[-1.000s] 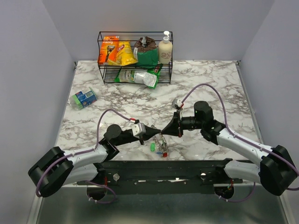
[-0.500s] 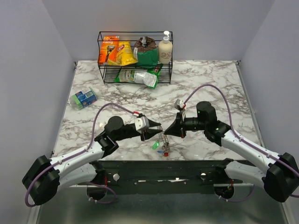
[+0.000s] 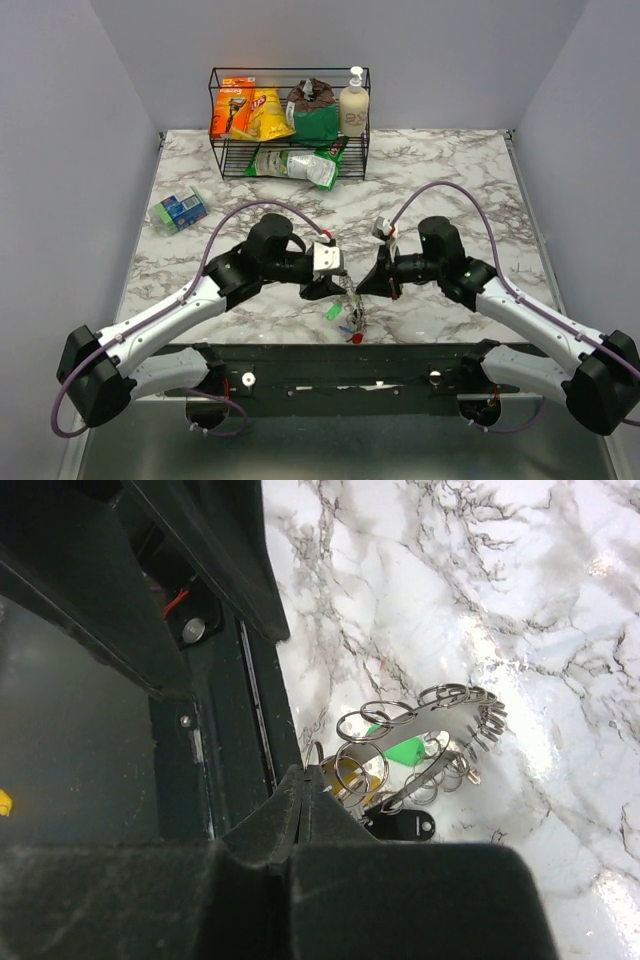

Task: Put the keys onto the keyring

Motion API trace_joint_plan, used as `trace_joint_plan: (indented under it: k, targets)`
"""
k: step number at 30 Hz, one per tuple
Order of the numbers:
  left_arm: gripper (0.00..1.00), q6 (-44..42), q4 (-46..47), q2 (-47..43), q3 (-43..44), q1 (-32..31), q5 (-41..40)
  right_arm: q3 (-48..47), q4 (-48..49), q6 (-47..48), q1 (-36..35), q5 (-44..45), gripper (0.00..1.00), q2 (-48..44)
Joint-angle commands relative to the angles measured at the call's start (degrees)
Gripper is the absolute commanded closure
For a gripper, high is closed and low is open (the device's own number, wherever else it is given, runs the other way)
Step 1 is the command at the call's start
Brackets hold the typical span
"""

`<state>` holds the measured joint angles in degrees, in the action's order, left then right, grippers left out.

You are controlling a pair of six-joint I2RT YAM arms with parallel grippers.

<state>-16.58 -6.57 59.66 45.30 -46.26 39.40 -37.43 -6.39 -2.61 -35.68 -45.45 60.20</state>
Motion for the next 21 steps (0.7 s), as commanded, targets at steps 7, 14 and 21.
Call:
trace_joint_plan:
  k: [7,14,21]
  targets:
    - [0.47,-9.35,-13.83,7.57,5.5,-0.5,7.97,-1.95,-1.08,1.38,-0.18,-0.52,0.99,-2.55]
    - [0.47,-9.17,-12.68,10.65,7.52,-1.2,6.93,-1.42,-0.9,1.12,-0.18,-0.95,0.99,-3.16]
    - [0.5,-9.35,-11.8,11.88,8.93,-1.55,5.69,-0.98,-0.29,1.03,-0.18,-1.13,0.99,-3.43]
